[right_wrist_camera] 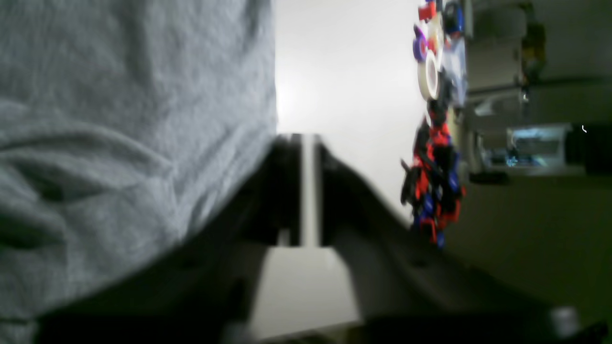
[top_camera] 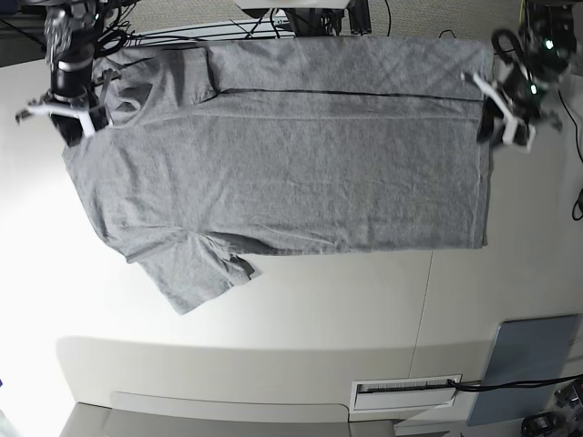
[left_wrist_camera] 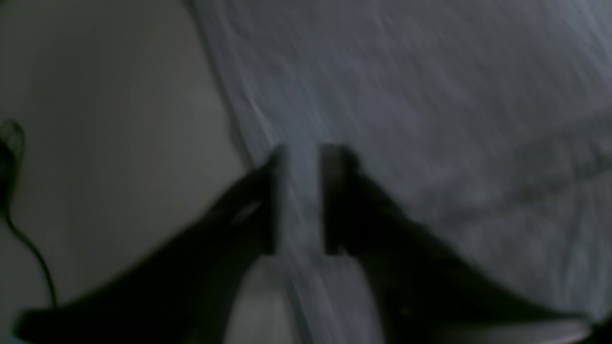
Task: Fold the T-shirt properly
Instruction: 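Move both grippers along the shirt sides and grasp the hem corners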
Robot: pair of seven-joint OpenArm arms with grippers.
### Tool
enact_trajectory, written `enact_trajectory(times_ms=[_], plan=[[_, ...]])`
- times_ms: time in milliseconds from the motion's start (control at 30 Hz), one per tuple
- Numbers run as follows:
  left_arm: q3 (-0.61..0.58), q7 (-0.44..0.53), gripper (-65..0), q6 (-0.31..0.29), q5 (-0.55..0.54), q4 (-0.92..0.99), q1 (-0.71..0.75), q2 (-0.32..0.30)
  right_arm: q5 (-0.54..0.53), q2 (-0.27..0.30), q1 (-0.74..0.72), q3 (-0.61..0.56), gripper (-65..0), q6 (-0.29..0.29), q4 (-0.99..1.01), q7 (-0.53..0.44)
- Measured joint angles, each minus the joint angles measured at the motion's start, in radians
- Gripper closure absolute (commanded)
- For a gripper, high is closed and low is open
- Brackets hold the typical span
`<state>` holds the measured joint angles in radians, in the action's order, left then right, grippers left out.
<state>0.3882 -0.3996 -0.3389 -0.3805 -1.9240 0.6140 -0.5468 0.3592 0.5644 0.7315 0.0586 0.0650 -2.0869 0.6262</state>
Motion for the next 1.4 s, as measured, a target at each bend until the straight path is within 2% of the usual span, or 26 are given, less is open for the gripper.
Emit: enact_trajectory(times_ms=[67, 100, 200, 300, 433, 600, 700, 833, 1000, 1167, 1200, 1233, 1333, 1367, 1400], plan=[[0.0, -0.043, -26.9, 0.024, -0.05, 0.02, -0.066, 0.0, -0.063, 0.0, -0.057, 0.0, -25.5, -0.054, 0.0, -0.002], [0.0, -0.074, -27.1, 0.026, -0.073, 0.043, -0.102, 0.002, -0.11, 0.0, -0.084, 0.0, -27.9, -0.075, 0.0, -0.005], [0.0, -0.15, -27.1, 0.031, -0.14, 0.144, -0.222, 0.004, -0.249, -0.002, -0.148, 0.0, -28.6, -0.081, 0.001, 0.01], [-0.008, -0.18, -27.1, 0.005, -0.181, 0.245, -0.355, 0.003, -0.361, -0.003, -0.222, -0.001, -28.6, -0.087, 0.002, 0.081], [-0.089, -0.183, -27.1, 0.009, -0.163, 0.381, -0.512, 0.003, -0.375, -0.003, -0.283, -0.002, -28.6, -0.08, 0.002, 0.074], [-0.275, -0.19, -27.1, 0.106, -0.09, 0.636, -0.689, 0.009, -0.375, -0.005, -0.304, -0.002, -28.6, -0.08, 0.002, 0.047], [-0.321, -0.183, -27.1, 0.13, -0.074, 0.785, -0.793, 0.024, -0.373, -0.005, -0.308, -0.002, -28.6, -0.08, 0.002, 0.047], [-0.321, -0.175, -27.1, 0.111, -0.078, 0.909, -0.897, 0.04, -0.372, -0.005, -0.306, -0.002, -28.6, -0.081, 0.002, 0.048], [-0.321, -0.159, -27.1, 0.109, -0.077, 0.989, -0.937, 0.045, -0.372, -0.005, -0.306, -0.002, -28.6, -0.081, 0.004, 0.051], [-0.315, -0.158, -27.0, -0.021, -0.068, 1.02, -0.945, 0.055, -0.373, -0.005, -0.308, -0.002, -28.6, -0.081, 0.004, 0.051], [-0.315, -0.161, -26.2, -0.051, -0.073, 1.019, -0.945, 0.06, -0.373, -0.005, -0.307, -0.002, -28.6, -0.081, 0.004, 0.051], [-0.315, -0.166, -22.7, -0.06, -0.076, 1.018, -0.945, 0.065, -0.373, -0.005, -0.308, -0.002, -28.6, -0.081, 0.004, 0.051], [-0.315, -0.175, -3.3, -0.063, -0.077, 1.019, -0.947, 0.07, -0.374, -0.005, -0.325, -0.002, -28.6, -0.092, 0.011, 0.051], [-0.315, -0.176, 0.0, -0.063, -0.082, 1.019, -0.946, 0.07, -0.384, -0.005, -0.343, -0.002, -28.6, -0.108, 0.026, 0.05], [-0.315, -0.177, 0.0, -0.063, -0.085, 1.019, -0.945, 0.07, -0.4, -0.005, -0.366, -0.002, -28.6, -0.134, 0.052, 0.048]])
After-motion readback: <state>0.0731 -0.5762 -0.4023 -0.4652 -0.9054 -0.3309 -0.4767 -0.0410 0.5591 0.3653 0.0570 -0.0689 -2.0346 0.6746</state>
